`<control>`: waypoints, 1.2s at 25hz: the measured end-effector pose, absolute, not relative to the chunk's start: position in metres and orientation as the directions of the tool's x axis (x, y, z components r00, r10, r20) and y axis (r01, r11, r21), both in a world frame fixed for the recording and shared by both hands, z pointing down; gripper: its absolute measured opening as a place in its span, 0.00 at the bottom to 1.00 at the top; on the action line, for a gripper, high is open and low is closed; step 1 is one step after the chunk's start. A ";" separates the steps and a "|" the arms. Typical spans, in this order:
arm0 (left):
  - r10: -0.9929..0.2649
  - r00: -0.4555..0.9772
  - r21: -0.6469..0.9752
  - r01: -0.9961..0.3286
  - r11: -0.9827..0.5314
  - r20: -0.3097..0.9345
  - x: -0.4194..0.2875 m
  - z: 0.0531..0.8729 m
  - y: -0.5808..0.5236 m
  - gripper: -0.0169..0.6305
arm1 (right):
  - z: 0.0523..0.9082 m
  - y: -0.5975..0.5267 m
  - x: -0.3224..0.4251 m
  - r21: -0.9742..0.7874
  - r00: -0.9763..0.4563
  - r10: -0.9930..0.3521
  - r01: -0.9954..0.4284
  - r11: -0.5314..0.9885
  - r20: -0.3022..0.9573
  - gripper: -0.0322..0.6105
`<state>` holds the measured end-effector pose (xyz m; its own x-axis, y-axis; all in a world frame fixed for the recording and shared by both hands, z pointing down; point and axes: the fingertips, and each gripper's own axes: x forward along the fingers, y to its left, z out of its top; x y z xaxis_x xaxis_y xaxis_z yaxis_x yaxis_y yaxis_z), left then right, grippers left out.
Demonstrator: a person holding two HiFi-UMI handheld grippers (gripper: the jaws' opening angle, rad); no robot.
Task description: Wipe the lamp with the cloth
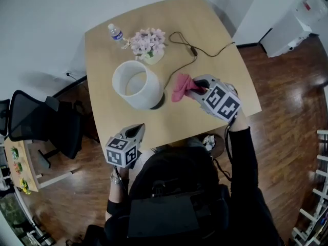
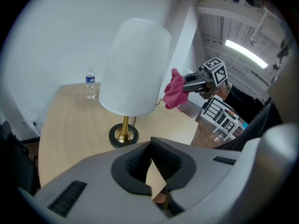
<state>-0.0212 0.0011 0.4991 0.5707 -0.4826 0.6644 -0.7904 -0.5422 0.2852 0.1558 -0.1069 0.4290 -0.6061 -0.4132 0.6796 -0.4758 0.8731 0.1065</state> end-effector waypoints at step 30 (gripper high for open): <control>-0.376 0.452 0.267 -0.852 -0.451 0.809 -0.027 0.531 0.031 0.03 | 0.582 -0.130 0.011 -0.292 -0.839 -0.337 -0.481 0.826 0.427 0.16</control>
